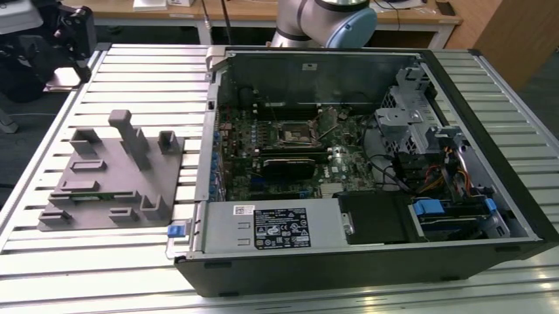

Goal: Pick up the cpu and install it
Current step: 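Pick up the cpu and move it towards the insertion slot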

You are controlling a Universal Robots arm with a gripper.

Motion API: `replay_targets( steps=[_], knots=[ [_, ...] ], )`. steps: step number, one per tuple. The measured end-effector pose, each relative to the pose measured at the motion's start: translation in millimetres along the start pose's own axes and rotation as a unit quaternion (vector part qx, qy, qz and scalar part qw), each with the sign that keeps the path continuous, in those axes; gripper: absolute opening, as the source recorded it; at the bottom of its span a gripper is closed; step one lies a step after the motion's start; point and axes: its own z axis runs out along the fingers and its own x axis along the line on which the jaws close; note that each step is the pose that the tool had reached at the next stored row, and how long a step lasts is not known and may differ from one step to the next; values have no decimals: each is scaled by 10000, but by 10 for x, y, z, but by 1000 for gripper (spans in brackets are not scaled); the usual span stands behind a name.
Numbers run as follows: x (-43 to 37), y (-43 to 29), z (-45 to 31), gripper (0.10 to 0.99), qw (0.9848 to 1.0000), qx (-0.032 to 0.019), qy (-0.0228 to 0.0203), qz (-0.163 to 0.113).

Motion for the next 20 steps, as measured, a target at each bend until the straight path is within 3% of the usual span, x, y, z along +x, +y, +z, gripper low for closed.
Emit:
replay_targets(
  steps=[20],
  knots=[
    [-181,2,-3,541,10000,0,0,0]
  ],
)
